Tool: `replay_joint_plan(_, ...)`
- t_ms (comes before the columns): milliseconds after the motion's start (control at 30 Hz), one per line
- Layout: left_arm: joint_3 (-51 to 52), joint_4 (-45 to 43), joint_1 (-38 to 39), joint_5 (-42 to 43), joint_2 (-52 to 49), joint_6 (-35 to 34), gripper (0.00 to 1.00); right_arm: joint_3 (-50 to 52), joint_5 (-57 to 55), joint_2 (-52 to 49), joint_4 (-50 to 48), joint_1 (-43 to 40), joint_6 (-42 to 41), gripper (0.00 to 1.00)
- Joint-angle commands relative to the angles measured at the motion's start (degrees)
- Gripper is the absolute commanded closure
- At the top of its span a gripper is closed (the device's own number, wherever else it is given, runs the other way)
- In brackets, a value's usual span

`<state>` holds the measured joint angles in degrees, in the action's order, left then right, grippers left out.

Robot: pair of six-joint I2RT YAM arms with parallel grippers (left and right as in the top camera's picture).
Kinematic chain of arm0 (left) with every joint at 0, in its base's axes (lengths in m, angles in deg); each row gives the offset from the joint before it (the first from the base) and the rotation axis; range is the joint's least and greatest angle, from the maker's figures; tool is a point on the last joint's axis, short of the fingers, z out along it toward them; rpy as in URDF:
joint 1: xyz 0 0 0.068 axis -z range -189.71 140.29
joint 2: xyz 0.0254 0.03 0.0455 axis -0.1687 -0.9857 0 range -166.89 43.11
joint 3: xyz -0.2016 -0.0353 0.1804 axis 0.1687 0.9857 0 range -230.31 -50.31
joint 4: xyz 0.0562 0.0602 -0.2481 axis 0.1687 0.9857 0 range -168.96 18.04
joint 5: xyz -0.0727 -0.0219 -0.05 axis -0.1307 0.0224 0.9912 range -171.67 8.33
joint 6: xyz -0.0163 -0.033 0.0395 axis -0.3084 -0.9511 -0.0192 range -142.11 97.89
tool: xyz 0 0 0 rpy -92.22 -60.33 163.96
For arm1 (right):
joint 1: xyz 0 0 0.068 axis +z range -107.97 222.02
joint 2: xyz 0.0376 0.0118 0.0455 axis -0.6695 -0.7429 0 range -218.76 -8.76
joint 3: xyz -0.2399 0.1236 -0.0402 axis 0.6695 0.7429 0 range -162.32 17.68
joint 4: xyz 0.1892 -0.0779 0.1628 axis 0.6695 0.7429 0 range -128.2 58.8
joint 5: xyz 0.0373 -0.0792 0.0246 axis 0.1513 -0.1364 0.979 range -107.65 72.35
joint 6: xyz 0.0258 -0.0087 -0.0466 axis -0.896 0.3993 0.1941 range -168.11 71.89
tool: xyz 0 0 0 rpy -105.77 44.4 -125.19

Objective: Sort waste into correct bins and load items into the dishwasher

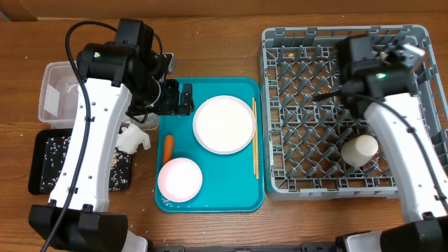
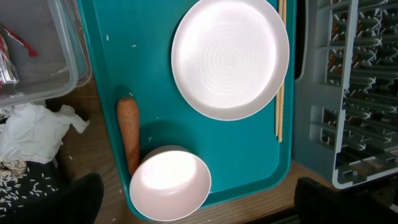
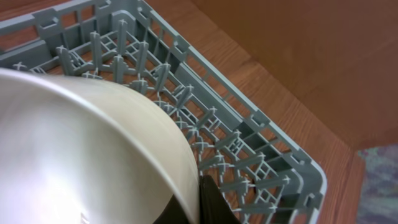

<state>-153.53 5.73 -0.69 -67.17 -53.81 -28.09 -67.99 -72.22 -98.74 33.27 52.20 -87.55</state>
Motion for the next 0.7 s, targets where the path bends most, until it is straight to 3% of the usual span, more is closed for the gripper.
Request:
replay_joint_plan(0,-0.72,0.11,0.37,-0.11,-0.09,0.44,0.00,4.35,-6.05,-0.96,-3.58,1.81,-0.68,0.96)
replay_joint_plan(433,-0.72,0.13,0.37,-0.11,-0.09,0.44,0.00,7.67,-5.84,-14.14,-6.88,1.77,0.24,0.96)
replay_joint_plan(667,-0.72,0.13,0.37,-0.09,-0.09,0.44,0.00,7.67,-5.62,-16.37,-6.67,5.14,0.42,0.96)
